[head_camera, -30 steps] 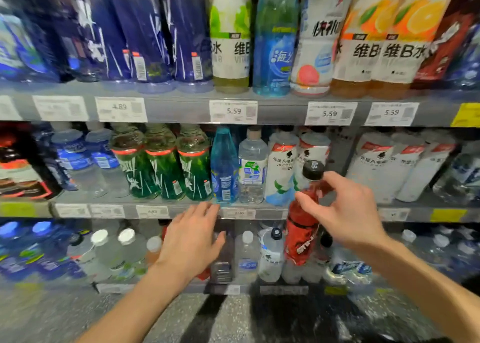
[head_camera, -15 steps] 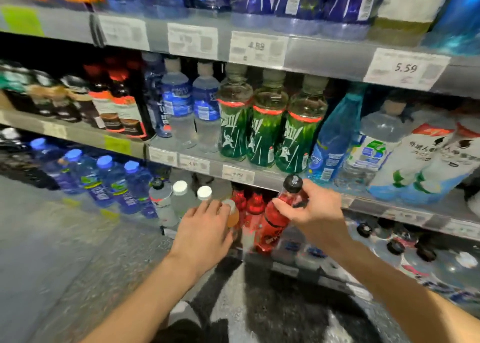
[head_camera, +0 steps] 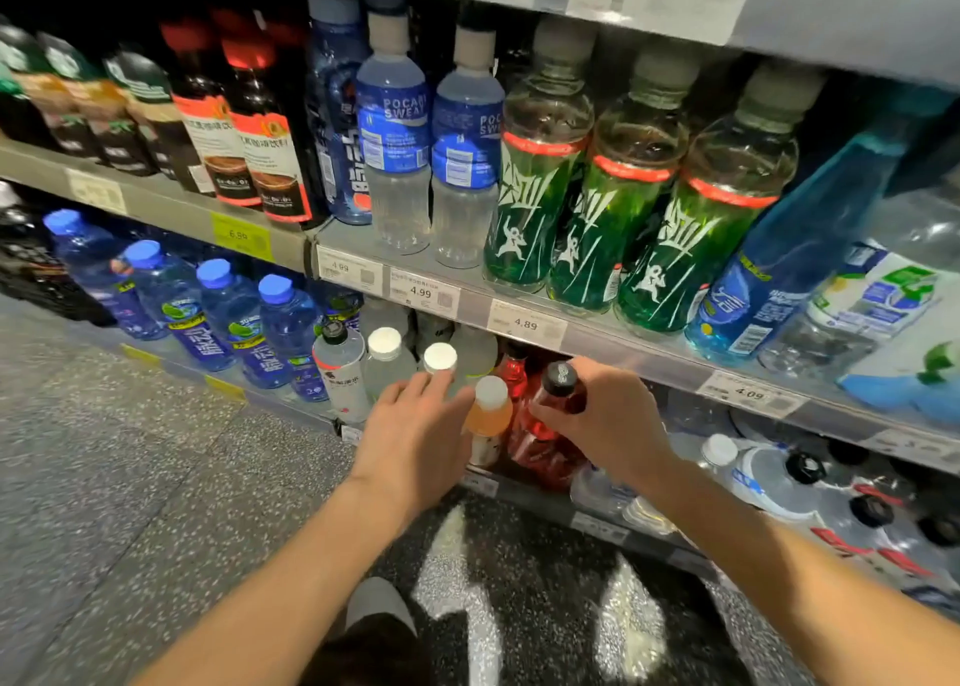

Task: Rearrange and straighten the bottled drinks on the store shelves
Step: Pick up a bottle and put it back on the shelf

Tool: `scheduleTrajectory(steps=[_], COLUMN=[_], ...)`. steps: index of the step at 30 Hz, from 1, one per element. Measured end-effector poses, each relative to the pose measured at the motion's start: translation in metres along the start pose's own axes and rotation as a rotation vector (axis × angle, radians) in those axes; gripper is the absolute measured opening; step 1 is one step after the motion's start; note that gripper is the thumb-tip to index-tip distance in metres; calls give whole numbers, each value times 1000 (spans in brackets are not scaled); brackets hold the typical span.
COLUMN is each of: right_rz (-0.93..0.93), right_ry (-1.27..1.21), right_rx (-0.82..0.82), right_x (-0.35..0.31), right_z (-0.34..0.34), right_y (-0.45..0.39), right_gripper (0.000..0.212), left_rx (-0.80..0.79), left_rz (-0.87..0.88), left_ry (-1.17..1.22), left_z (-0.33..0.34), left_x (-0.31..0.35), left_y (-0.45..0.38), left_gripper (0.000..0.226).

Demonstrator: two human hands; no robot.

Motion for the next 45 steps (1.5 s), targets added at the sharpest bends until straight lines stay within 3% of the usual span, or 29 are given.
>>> scheduleTrajectory(steps=[3, 7, 13, 22, 28, 35, 45], right_rz=[-58, 29, 81, 111, 99, 99, 147], right_ry=[127, 102, 179, 145, 172, 198, 201], right_rx=[-15, -114, -317, -318, -412, -527, -529], right_x=[-8, -1, 5, 8, 10, 8, 5], right_z=[11, 27, 57, 64, 69, 74, 68], right_y=[-3, -6, -6, -12, -19, -13, -5], right_gripper=[32, 29, 45, 42, 38, 43, 58], left_rx=[31, 97, 106, 78, 70, 82, 80], left_rz=[-3, 33, 13, -16, -20, -5, -28], left_ry=[-39, -110, -71, -28, -7, 11, 50], left_z=[6, 11, 9, 10, 13, 7, -2], left_x=[-4, 0, -4, -10, -12, -13, -17], left_y=[1, 1, -6, -10, -9, -8, -4], left_gripper=[30, 30, 26, 30, 30, 33, 35])
Point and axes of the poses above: each hand's wrist, its own y-axis away from the middle knuckle, its own z-axis out of the palm, x = y × z, the point moved 9 cm from there along -y, towards the middle knuckle, and after that the axes turned 2 degrees about -x, right-handed, at the moved point
